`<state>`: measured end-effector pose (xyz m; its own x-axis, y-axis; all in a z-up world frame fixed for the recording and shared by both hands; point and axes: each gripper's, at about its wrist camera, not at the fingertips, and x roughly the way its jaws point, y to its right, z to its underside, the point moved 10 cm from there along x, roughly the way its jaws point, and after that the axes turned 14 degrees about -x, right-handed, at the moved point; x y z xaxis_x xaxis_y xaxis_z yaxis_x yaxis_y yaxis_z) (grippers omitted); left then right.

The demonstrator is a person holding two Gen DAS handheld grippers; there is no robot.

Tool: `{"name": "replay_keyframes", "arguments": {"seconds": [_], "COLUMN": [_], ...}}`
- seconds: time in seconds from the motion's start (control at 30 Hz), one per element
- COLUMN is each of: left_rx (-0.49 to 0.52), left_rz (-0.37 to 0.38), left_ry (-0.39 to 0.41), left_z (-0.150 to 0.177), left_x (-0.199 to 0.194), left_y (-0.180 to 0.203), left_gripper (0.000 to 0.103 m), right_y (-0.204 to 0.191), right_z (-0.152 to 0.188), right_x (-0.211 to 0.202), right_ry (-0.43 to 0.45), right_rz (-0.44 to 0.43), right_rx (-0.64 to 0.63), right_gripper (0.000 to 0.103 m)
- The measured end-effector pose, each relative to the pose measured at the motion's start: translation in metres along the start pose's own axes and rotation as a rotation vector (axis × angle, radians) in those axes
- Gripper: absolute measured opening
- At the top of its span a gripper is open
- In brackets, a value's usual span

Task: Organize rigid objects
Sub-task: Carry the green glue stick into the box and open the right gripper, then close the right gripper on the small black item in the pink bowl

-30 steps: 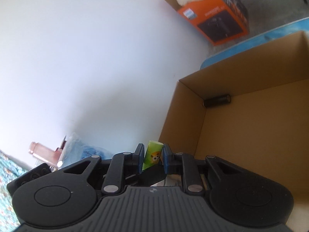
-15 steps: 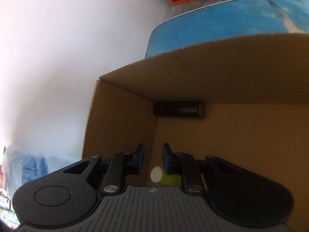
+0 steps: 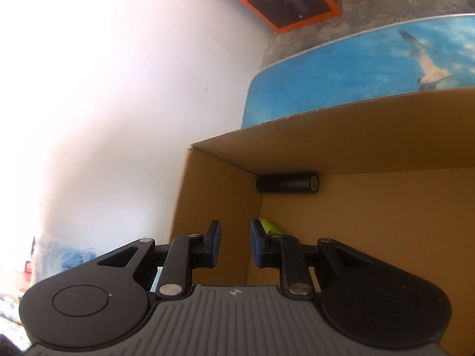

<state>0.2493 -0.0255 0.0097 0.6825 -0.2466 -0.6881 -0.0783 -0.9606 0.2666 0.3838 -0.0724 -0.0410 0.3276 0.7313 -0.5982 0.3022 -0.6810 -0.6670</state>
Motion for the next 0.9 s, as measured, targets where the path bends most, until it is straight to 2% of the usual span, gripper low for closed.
{"name": "replay_keyframes", "arguments": {"seconds": [0.13,0.27,0.4,0.47,0.53,0.7,0.83,0.9], "left_rx": [0.025,0.038,0.047,0.060,0.067,0.101,0.160,0.172], "left_rz": [0.044,0.113,0.195,0.232,0.263,0.297,0.288,0.292], "left_ry": [0.033,0.049,0.039,0.011,-0.034,-0.132,-0.176,-0.189], "left_z": [0.009,0.023,0.053,0.071,0.093,0.148,0.178,0.188], "left_x": [-0.025,-0.049,-0.070,-0.071,-0.068,-0.054,-0.044,-0.043], "left_y": [0.010,0.017,0.026,0.031,0.036,0.049,0.060,0.065], "left_gripper": [0.040,0.048,0.055,0.055,0.055,0.053,0.047,0.044], "right_y": [-0.017,-0.029,-0.032,-0.029,-0.021,0.007,0.022,0.022], "right_z": [0.014,0.043,0.093,0.126,0.161,0.241,0.274,0.277], "right_x": [-0.040,-0.094,-0.148,-0.162,-0.167,-0.142,-0.130,-0.125], "right_ry": [0.050,0.114,0.182,0.202,0.198,0.081,0.029,0.016], "right_rz": [-0.021,-0.048,-0.062,-0.061,-0.046,-0.023,-0.037,-0.058], "right_rx": [-0.047,-0.082,-0.098,-0.084,-0.056,0.088,0.200,0.227], "right_gripper": [0.024,0.024,0.024,0.024,0.025,0.025,0.025,0.025]}}
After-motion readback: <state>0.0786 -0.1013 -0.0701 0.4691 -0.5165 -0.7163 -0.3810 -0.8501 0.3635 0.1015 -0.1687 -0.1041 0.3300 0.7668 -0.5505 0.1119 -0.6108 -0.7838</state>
